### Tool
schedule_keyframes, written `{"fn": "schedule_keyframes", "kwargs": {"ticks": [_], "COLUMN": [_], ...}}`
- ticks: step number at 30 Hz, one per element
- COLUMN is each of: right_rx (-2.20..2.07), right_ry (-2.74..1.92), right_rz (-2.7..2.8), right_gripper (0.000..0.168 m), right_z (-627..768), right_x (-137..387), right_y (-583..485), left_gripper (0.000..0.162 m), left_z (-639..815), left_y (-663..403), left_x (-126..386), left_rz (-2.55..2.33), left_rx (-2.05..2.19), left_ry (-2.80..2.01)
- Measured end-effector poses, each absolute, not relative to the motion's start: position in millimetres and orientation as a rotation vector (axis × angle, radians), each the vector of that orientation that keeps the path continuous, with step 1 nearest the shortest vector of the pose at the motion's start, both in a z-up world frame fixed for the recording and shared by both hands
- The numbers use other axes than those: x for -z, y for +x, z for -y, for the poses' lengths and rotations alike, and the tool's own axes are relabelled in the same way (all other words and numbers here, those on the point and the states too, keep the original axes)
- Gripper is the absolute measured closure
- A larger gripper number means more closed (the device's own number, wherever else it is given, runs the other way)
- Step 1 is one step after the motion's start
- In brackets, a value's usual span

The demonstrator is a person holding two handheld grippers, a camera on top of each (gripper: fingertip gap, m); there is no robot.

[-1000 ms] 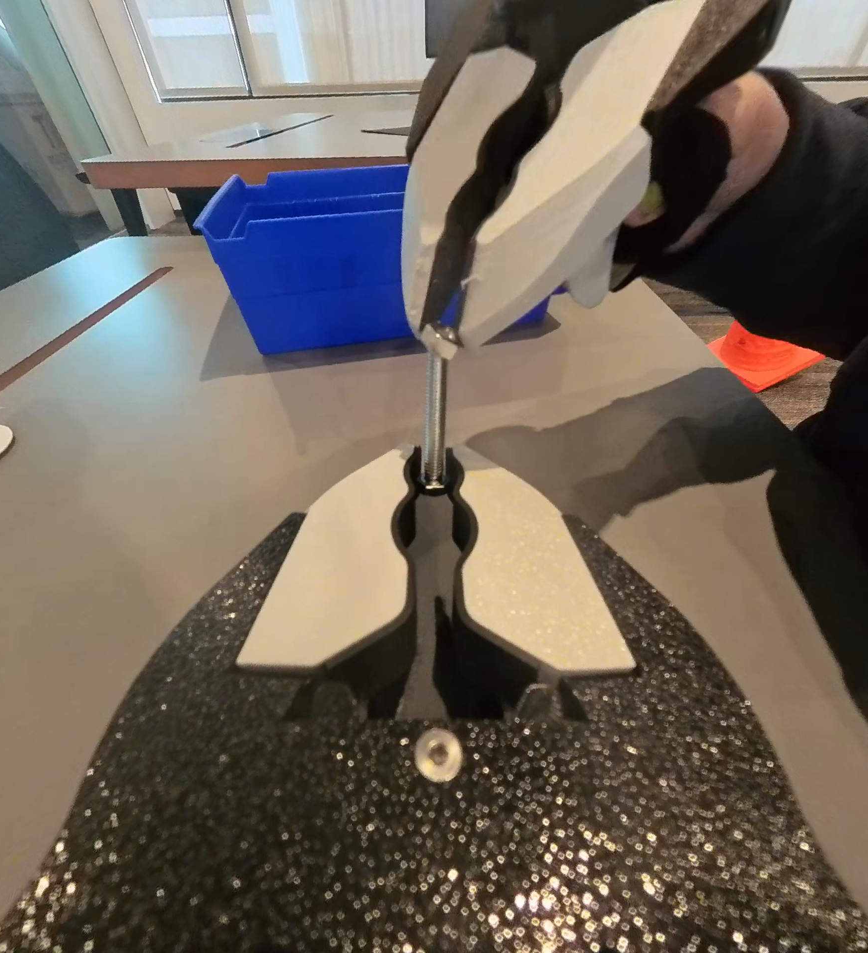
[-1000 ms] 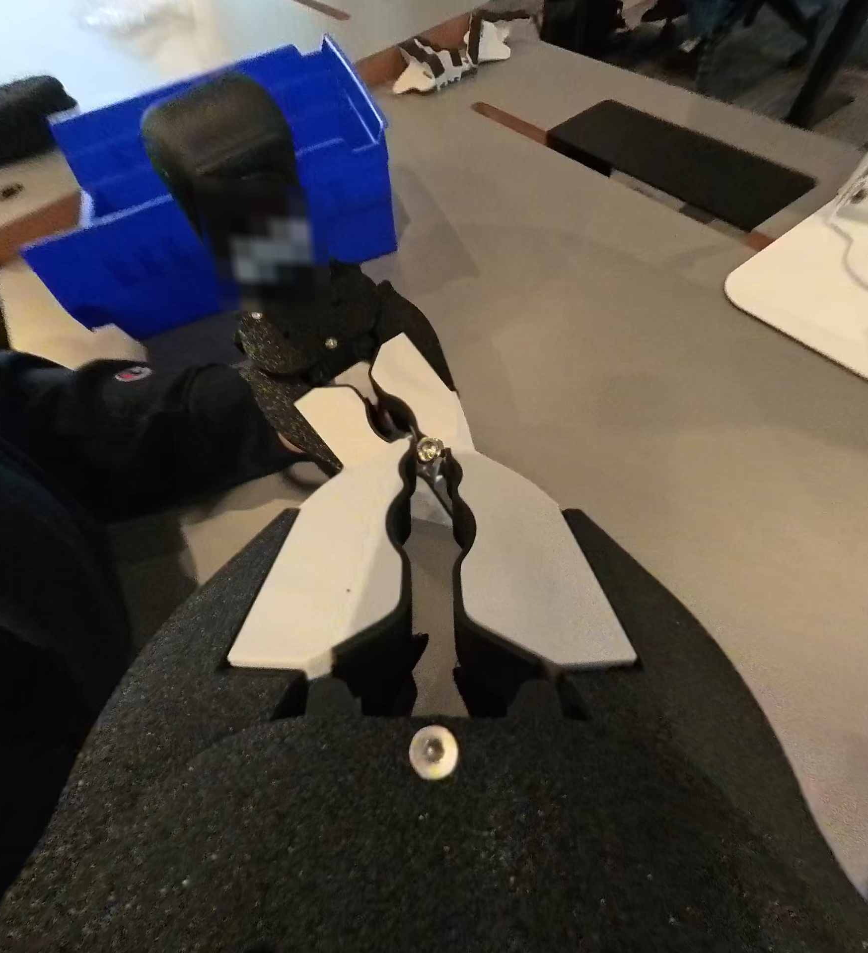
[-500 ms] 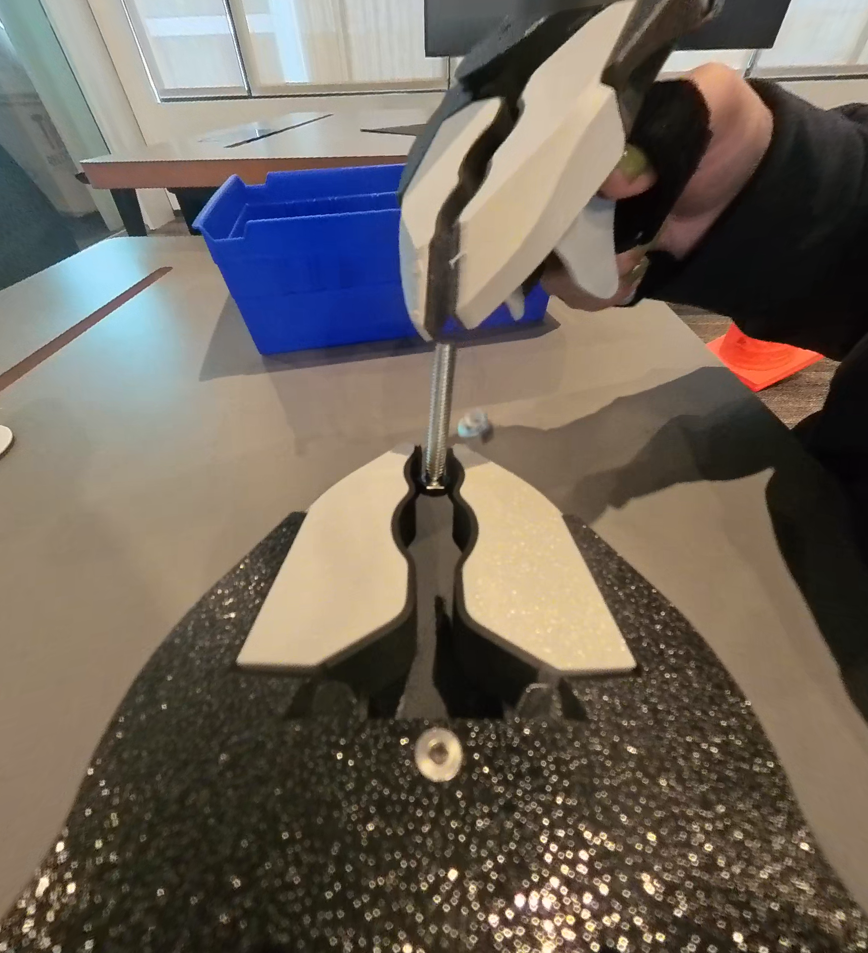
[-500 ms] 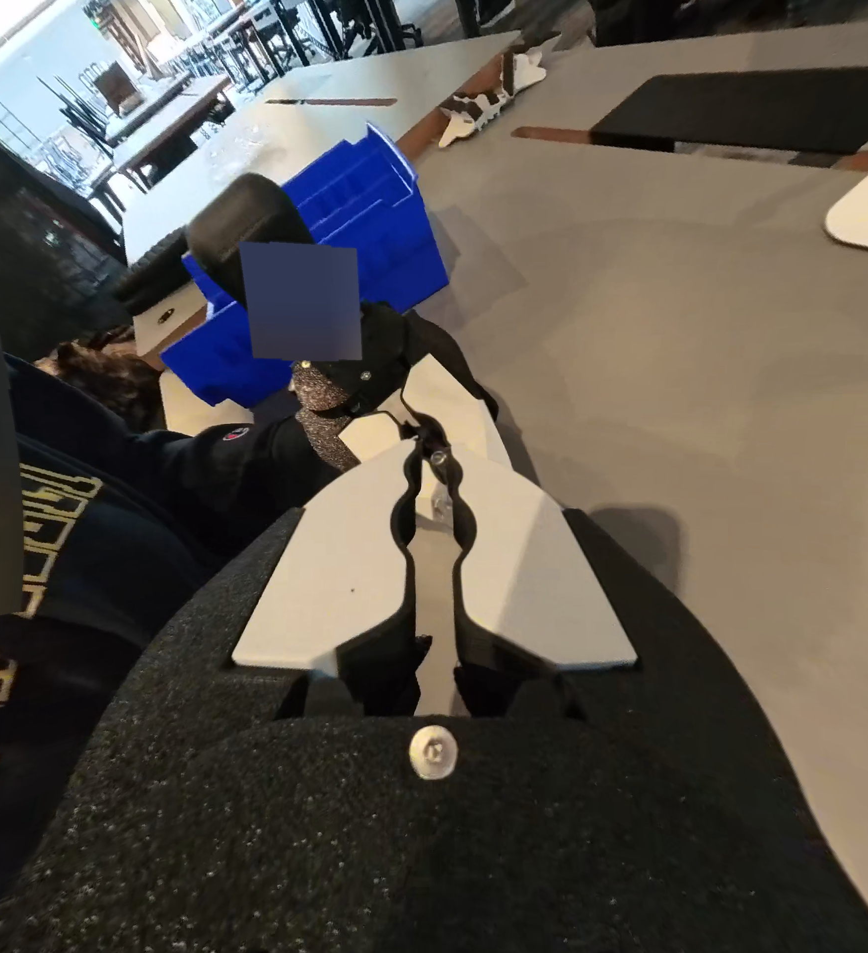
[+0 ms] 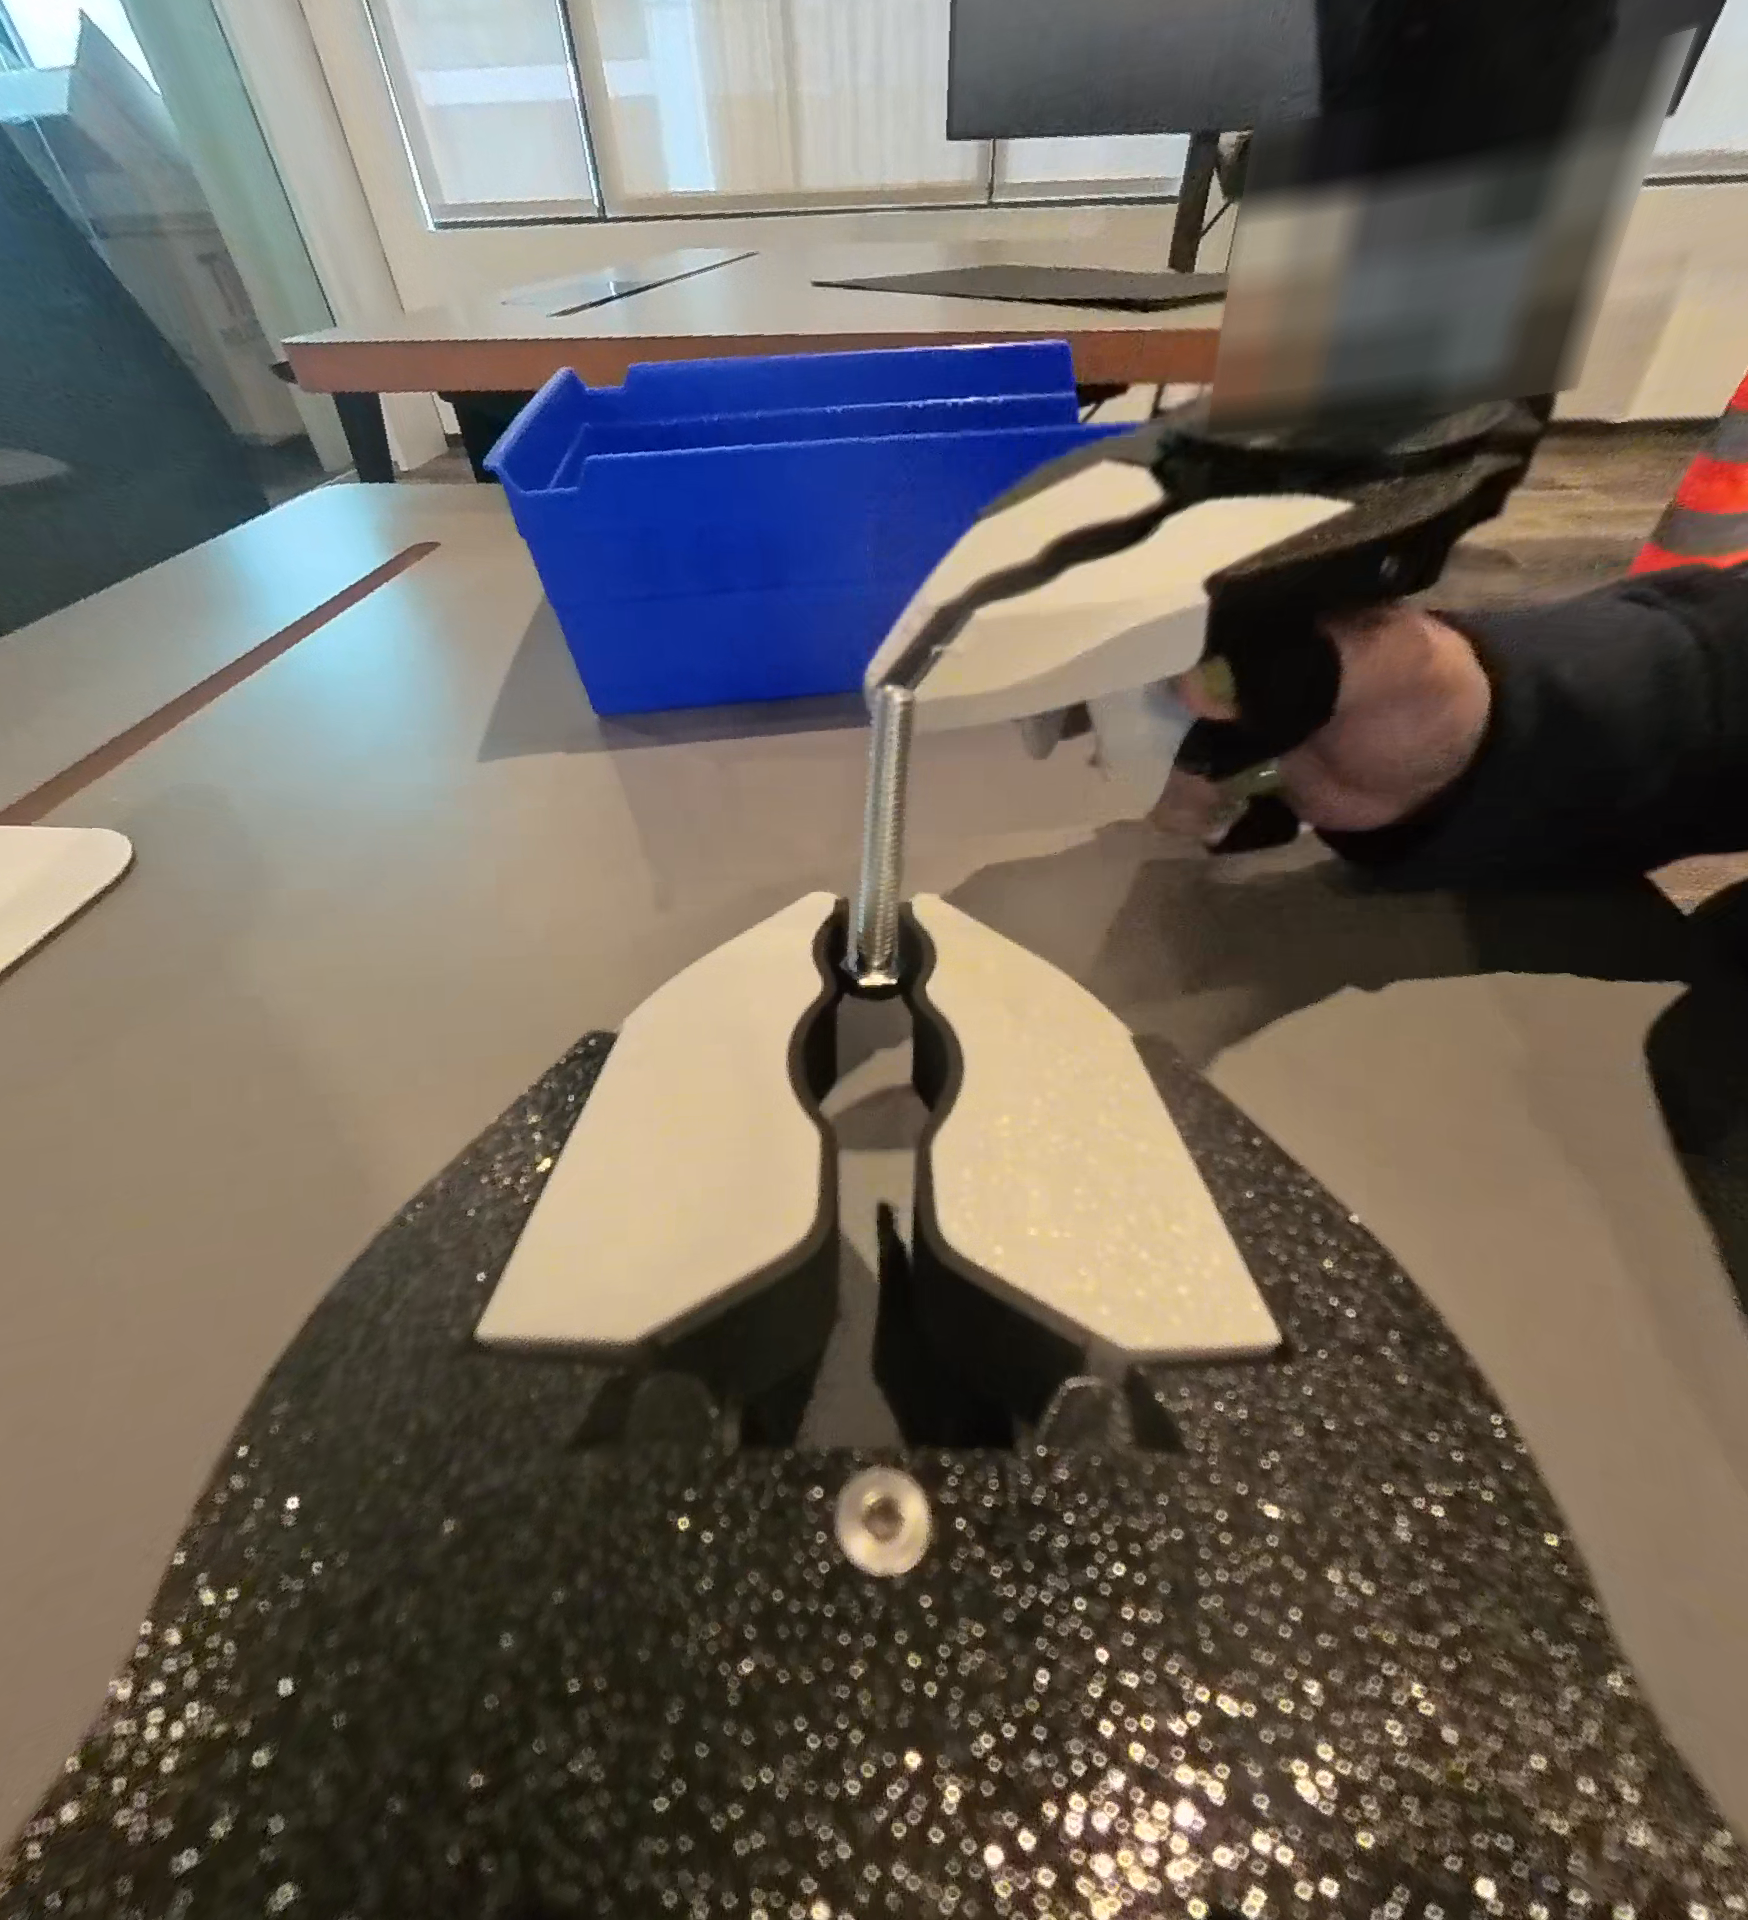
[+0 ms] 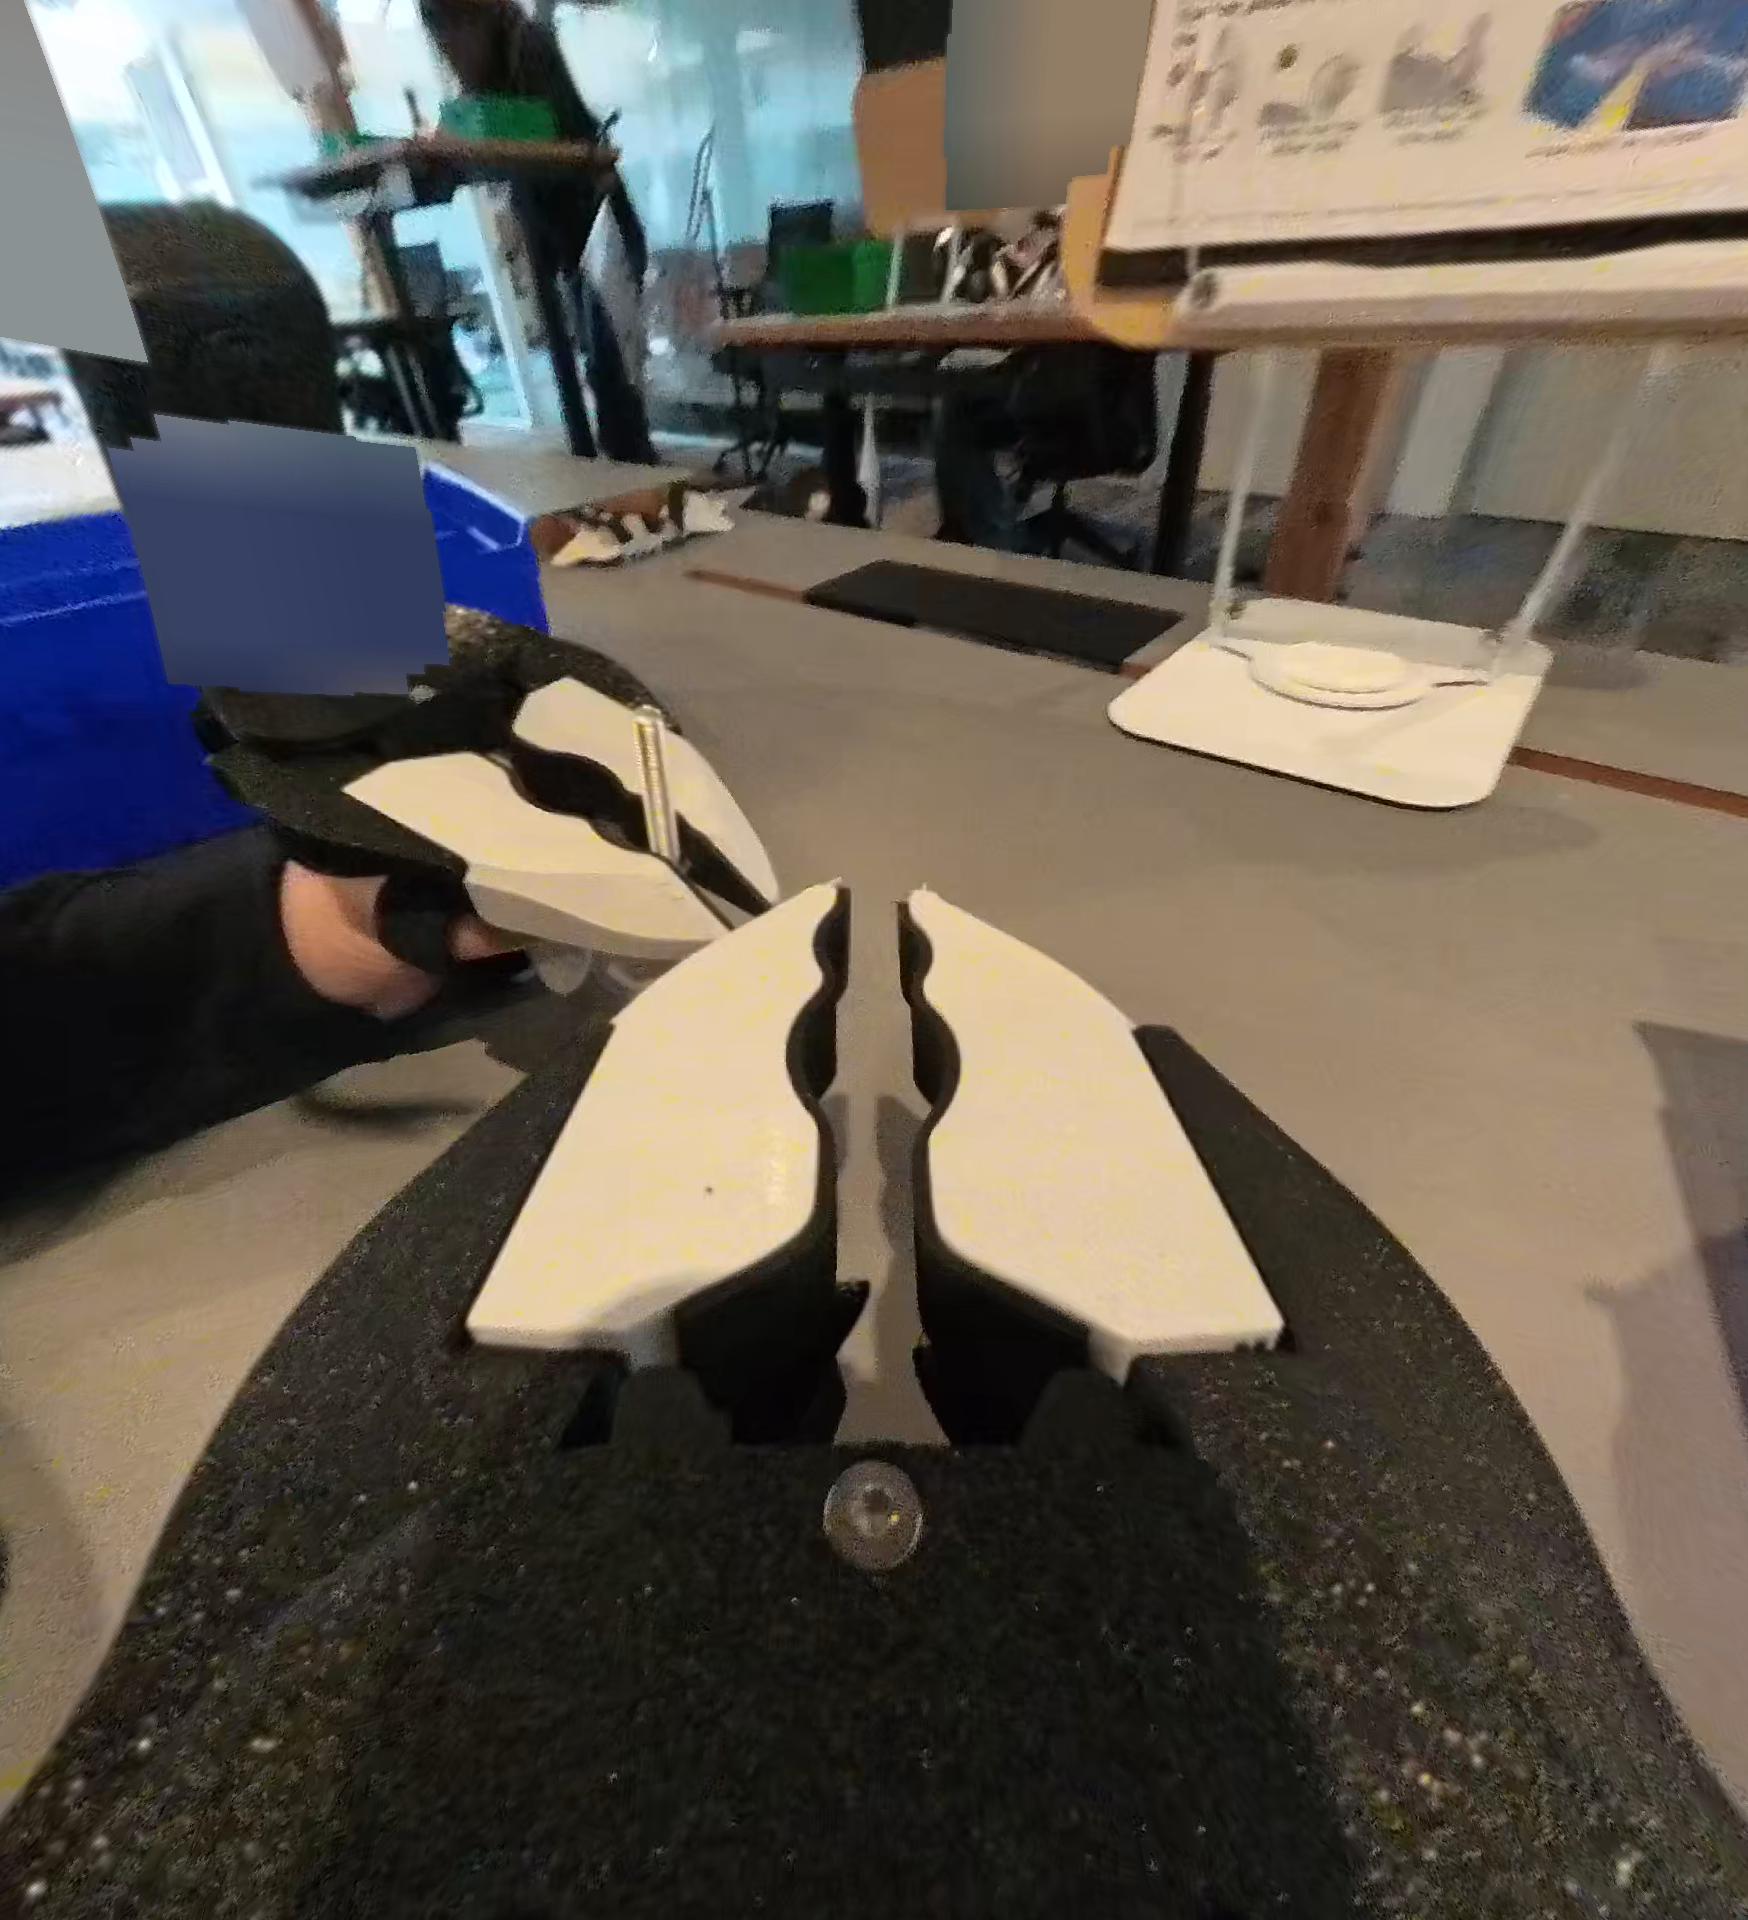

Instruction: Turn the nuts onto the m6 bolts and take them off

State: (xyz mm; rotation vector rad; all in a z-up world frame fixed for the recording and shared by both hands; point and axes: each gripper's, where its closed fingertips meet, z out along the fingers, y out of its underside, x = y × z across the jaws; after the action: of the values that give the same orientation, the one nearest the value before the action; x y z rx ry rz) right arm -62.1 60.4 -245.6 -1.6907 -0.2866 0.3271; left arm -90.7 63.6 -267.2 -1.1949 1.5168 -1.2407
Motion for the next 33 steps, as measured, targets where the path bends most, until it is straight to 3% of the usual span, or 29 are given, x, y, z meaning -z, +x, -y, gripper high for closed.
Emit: {"fn": "schedule_keyframes", "kwargs": {"ticks": [6,13,18,33], "right_rx": [-0.011,0.257,0.382,0.469], "right_ry": [-1.732,-2.114,-2.146,-2.192], "right_rz": [0.107,-0.011,-0.016,-0.192], "right_gripper": [0.155,0.146,0.139,0.142], "right_z": [-23,44,72,133], "right_x": [228,298,304,314], "right_y": [5,49,56,90], "left_gripper": [0.153,0.153,0.153,0.153], "left_z": [-65,-65,-64,-63], "left_y": [-92,-92,-92,-92], "left_x": [265,265,264,265], "left_rz": [-1.499,-1.498,-1.499,-1.508], "left_rx": [1.248,1.251,1.255,1.264], "left_ry": [-1.189,-1.191,-1.187,-1.187]}}
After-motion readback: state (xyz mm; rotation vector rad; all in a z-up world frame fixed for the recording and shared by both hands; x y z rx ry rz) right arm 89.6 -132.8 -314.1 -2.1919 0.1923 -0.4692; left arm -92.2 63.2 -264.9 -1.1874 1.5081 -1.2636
